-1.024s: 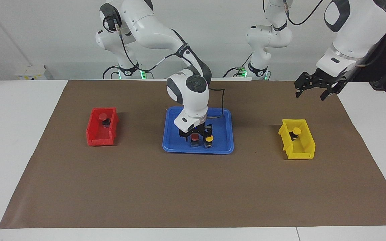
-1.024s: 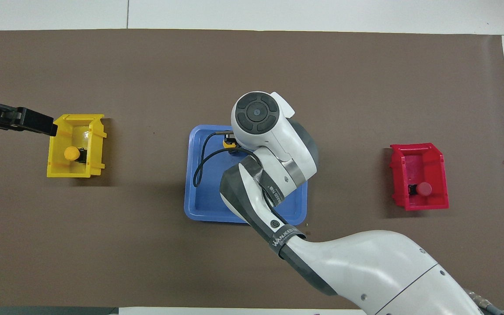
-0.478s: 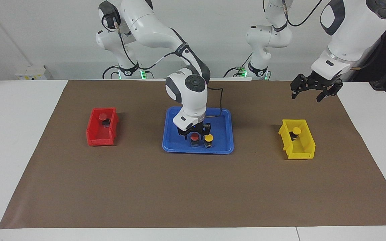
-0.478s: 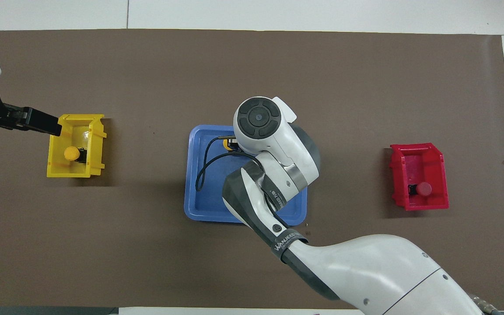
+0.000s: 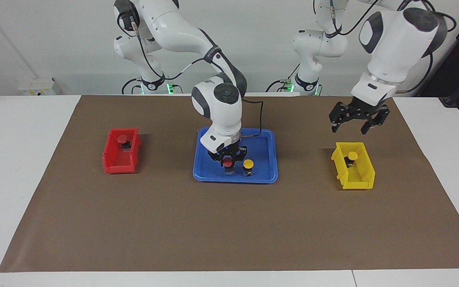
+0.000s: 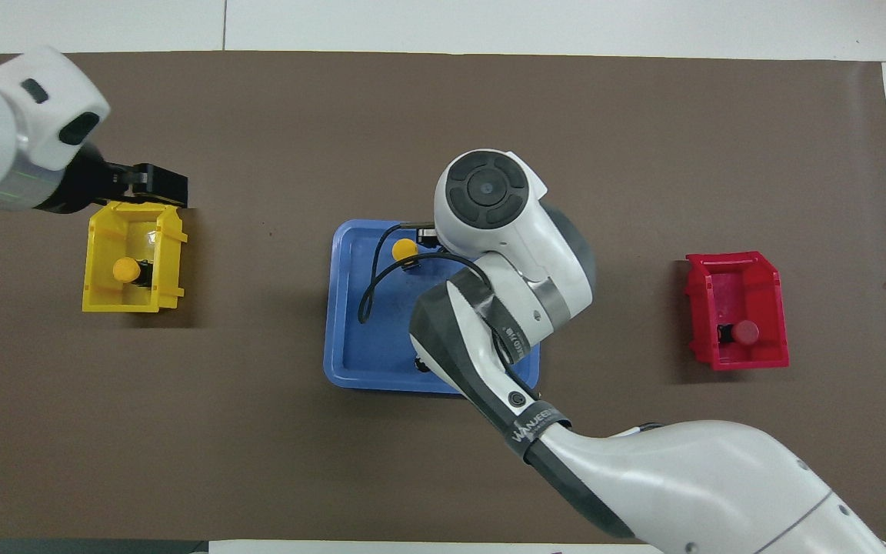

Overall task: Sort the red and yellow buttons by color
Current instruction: 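Carry the red button to the red bin while the left gripper reaches the tray, then grasp the yellow button with the left gripper while the right gripper releases red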

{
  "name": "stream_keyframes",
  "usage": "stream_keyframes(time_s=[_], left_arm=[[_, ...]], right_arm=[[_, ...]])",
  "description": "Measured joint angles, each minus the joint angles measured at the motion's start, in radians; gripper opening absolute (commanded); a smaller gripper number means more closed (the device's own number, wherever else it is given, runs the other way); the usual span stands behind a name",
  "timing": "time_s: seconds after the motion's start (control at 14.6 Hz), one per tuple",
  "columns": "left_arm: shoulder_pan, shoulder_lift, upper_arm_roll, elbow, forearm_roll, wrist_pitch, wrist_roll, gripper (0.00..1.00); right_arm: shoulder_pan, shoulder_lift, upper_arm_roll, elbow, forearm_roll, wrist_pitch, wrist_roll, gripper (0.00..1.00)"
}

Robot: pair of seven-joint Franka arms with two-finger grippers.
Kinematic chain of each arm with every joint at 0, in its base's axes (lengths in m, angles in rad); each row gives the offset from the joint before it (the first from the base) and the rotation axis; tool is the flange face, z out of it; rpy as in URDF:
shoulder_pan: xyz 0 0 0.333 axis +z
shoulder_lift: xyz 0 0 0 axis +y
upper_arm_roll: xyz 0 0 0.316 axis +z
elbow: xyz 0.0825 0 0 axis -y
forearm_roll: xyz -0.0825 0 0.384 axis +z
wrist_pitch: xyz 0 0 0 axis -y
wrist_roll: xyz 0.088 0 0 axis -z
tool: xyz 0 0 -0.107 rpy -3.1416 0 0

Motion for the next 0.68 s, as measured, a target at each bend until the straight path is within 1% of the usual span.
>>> stream_keyframes(time_s=[0.2, 0.34, 0.48, 0.55, 0.68], left_arm=[[-0.115, 0.109, -0.003, -0.010, 0.000, 0.118, -0.171, 1.00], [-0.196, 0.187, -0.004, -0.008, 0.010, 0.196, -0.290, 1.00], [-0.249, 0.237, -0.004, 0.002, 0.016, 0.236, -0.361, 1.00], [-0.268, 0.252, -0.005, 0.008, 0.016, 0.242, -0.381, 1.00], [-0.308, 0.275, -0.005, 0.012, 0.016, 0.255, -0.423, 1.00]], right_arm=[[-0.147, -0.132, -0.003, -0.009, 0.006, -0.191, -0.217, 0.21], [-0.282, -0.232, -0.004, -0.065, 0.022, -0.265, -0.401, 0.21], [-0.409, -0.316, -0.006, -0.162, 0.047, -0.272, -0.577, 0.21], [-0.469, -0.345, -0.006, -0.212, 0.050, -0.264, -0.655, 0.21], [-0.566, -0.377, -0.007, -0.302, 0.053, -0.205, -0.791, 0.21]])
